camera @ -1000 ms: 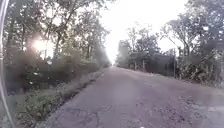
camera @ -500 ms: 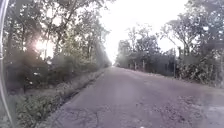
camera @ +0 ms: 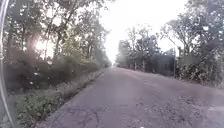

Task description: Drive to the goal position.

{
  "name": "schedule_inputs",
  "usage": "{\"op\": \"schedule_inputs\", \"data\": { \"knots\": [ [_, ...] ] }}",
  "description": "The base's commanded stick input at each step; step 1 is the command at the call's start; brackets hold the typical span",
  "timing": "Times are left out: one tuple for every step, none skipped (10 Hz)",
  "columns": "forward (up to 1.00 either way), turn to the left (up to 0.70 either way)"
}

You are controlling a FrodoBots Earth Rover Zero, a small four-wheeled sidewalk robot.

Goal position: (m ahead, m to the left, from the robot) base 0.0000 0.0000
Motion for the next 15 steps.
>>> {"op": "schedule_inputs", "data": {
  "knots": [
    [0.1, 0.01],
    [0.1, 0.01],
    [0.1, 0.01],
    [0.1, 0.01],
    [0.1, 0.01],
    [0.1, 0.01],
    [0.1, 0.01],
    [0.1, 0.01],
    [0.1, 0.01],
    [0.1, 0.01],
    [0.1, 0.01],
    [0.1, 0.01],
    [0.1, 0.01],
    [0.1, 0.01],
    [0.1, 0.01]
  ]
}}
